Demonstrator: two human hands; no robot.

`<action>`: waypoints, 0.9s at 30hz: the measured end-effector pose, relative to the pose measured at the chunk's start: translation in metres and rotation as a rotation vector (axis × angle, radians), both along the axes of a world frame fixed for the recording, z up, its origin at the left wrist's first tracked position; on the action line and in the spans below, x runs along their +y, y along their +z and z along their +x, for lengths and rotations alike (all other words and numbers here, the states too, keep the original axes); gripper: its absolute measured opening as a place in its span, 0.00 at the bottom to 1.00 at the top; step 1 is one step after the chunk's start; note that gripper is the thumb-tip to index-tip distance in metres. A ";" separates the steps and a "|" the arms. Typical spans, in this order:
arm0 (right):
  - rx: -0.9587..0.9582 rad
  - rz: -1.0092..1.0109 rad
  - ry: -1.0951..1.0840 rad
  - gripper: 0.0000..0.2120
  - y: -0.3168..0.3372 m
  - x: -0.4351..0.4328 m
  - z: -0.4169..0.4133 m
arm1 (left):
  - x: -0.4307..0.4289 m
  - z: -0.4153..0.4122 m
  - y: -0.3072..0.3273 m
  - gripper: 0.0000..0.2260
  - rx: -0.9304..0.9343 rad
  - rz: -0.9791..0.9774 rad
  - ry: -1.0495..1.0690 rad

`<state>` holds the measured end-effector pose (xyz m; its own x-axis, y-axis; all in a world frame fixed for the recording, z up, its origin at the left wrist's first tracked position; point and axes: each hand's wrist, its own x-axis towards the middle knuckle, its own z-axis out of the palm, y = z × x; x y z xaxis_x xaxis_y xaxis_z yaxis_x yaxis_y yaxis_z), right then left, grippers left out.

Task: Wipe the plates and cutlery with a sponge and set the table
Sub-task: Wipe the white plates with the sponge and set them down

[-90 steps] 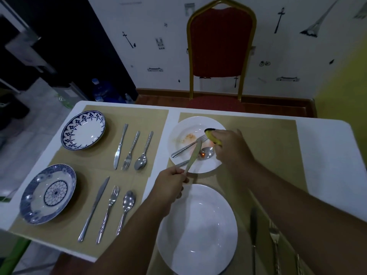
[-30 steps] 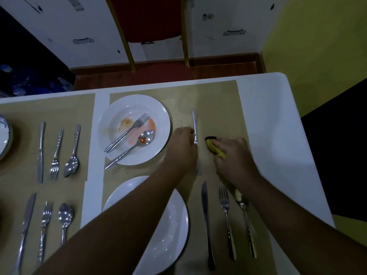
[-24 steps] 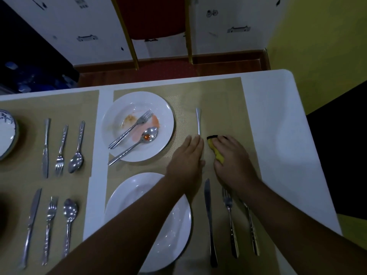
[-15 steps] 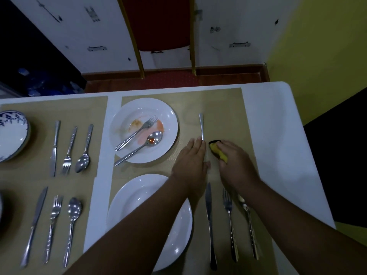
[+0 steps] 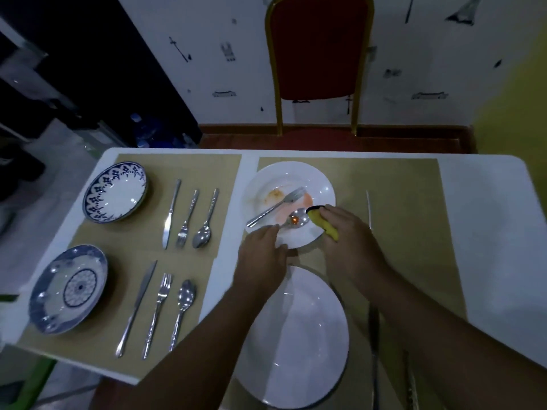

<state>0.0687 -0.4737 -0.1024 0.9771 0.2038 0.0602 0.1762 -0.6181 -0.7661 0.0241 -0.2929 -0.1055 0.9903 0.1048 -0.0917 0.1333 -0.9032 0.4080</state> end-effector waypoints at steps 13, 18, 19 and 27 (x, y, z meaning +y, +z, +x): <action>0.048 -0.025 -0.107 0.23 -0.022 0.066 0.022 | 0.040 0.097 -0.024 0.13 0.102 0.039 0.062; 0.029 -0.004 -0.212 0.24 -0.029 0.068 0.027 | 0.045 0.110 -0.018 0.12 0.252 -0.222 0.128; 0.004 -0.007 -0.219 0.24 -0.029 0.069 0.030 | 0.047 0.109 -0.012 0.11 0.281 -0.314 0.125; -0.205 -0.184 0.188 0.29 -0.034 0.088 0.044 | 0.071 0.084 0.026 0.10 0.532 -0.982 0.364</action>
